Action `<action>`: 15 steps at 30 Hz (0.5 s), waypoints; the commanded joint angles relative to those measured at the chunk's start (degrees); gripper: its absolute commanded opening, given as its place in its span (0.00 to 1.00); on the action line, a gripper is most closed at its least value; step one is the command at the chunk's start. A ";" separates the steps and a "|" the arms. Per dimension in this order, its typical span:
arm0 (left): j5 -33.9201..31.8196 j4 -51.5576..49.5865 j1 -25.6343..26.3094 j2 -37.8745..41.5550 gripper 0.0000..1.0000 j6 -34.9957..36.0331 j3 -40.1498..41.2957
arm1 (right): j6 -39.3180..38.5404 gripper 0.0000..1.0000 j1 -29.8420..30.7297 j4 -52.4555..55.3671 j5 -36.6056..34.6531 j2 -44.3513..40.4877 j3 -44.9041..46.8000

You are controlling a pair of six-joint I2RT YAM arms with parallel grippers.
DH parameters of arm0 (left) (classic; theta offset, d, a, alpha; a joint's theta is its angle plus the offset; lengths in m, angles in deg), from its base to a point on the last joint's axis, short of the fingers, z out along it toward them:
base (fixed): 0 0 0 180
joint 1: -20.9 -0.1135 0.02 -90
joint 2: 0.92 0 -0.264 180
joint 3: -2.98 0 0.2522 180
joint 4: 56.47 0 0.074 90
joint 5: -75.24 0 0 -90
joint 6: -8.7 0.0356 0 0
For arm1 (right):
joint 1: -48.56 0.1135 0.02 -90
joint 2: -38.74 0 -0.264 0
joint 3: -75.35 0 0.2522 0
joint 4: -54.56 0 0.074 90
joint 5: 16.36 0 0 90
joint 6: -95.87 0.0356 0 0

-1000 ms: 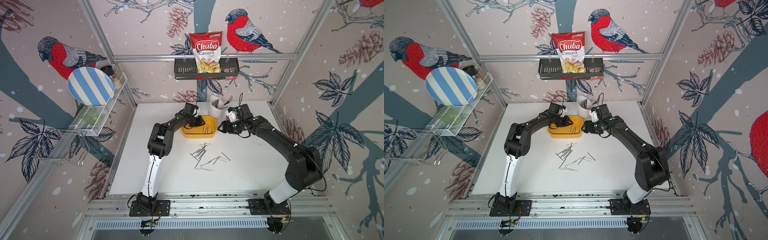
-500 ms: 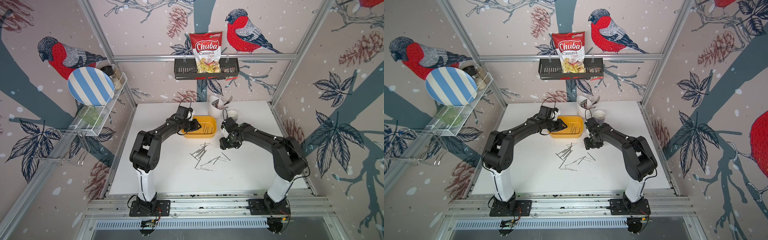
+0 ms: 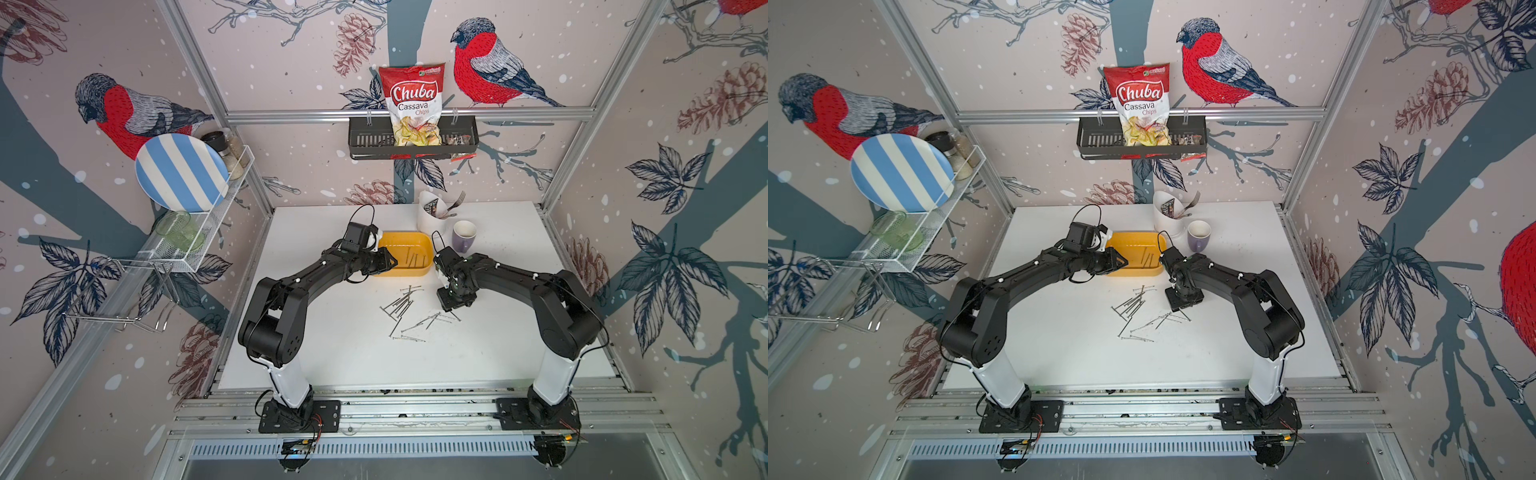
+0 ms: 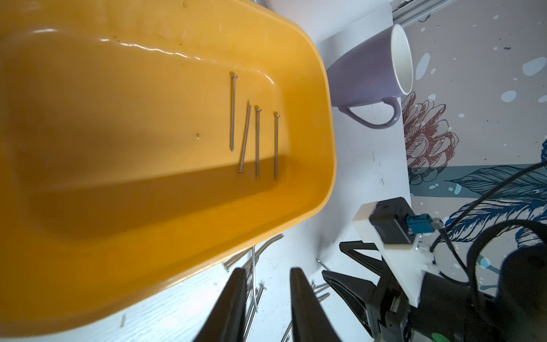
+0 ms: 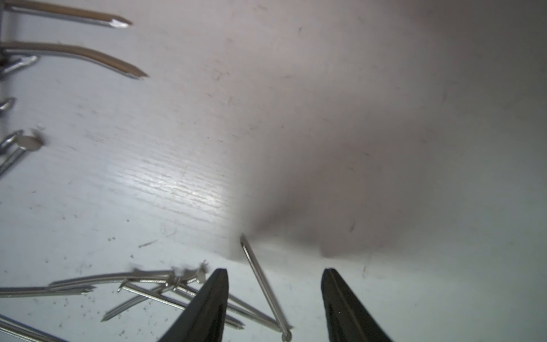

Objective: Put the nails on the desktop into the storage box
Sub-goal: Pick up the nail from the center of the board.

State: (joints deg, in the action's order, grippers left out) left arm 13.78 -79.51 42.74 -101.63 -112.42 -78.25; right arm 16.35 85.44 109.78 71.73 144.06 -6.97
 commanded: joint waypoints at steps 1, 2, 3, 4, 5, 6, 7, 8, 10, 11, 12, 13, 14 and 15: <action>0.31 1.79 -0.04 0.86 0.29 0.34 0.69 | 0.48 0.53 0.19 1.46 -0.90 0.25 0.82; 0.46 1.79 -0.04 1.03 0.29 0.27 0.90 | 0.62 0.52 0.29 1.46 -0.77 0.24 1.08; 0.50 1.79 -0.05 1.06 0.29 0.35 1.03 | 0.71 0.51 0.39 1.47 -0.60 0.07 1.36; 0.49 1.79 -0.05 1.12 0.29 0.40 1.23 | 0.79 0.50 0.46 1.53 -0.48 -0.03 1.58; 0.59 1.87 -0.03 1.19 0.29 0.35 1.51 | 0.93 0.50 0.49 1.53 -0.41 -0.24 1.88; 0.63 2.05 -0.05 1.21 0.29 0.42 1.77 | 1.03 0.50 0.49 1.46 -0.23 -0.24 2.25; 0.69 2.14 -0.04 1.29 0.29 0.36 1.89 | 1.08 0.49 0.56 1.38 -0.10 -0.29 2.41; 0.69 2.21 -0.01 1.30 0.29 0.30 2.15 | 1.04 0.48 0.54 1.41 -0.02 -0.14 2.68; 0.81 2.39 -0.05 1.43 0.29 0.23 2.52 | 1.19 0.45 0.47 1.53 0.31 0.32 3.07; 0.78 2.42 -0.05 1.49 0.29 0.18 2.70 | 1.24 0.44 0.47 1.61 0.46 0.59 3.29; 0.78 2.42 -0.05 1.73 0.29 0.29 2.81 | 1.23 0.42 0.40 1.57 0.55 0.89 3.47; 0.77 2.34 -0.05 1.78 0.29 0.32 2.89 | 1.29 0.39 0.32 1.70 0.68 1.19 3.67; 0.73 2.27 -0.05 2.03 0.29 0.31 2.99 | 1.36 0.36 0.16 1.57 0.68 1.46 3.90; 0.61 2.16 -0.05 2.15 0.29 0.35 3.12 | 1.31 0.33 -0.03 1.52 0.64 1.69 4.12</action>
State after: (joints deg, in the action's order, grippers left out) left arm 13.84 -79.30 42.74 -100.25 -112.39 -75.52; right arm 16.81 85.68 109.29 73.30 144.34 -3.99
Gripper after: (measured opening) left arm 0.292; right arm 0.349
